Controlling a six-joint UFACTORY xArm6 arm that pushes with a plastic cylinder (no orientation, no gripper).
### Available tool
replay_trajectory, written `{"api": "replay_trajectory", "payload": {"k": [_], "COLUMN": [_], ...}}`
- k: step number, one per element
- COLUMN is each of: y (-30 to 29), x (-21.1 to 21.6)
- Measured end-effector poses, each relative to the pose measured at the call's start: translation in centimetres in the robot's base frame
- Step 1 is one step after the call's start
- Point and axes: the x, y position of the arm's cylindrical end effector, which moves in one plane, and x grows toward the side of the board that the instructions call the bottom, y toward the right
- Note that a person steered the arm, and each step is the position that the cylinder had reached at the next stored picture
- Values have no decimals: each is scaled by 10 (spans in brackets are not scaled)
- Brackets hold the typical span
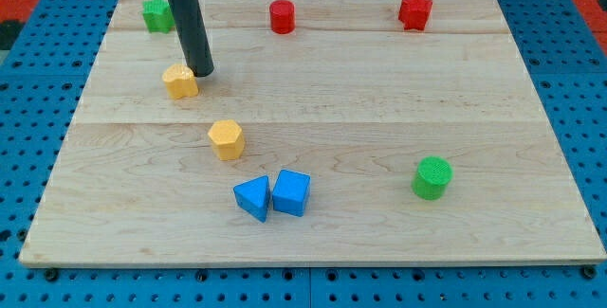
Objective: Nudge the yellow hexagon right a bit
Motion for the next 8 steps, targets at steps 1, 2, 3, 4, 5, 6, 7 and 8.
{"api": "replay_trajectory", "payload": {"k": [1, 2, 3, 4, 5, 6, 7, 8], "y": [-4, -12, -38, -48, -41, -38, -36, -33], "x": [39, 48, 48, 48, 48, 48, 48, 48]}}
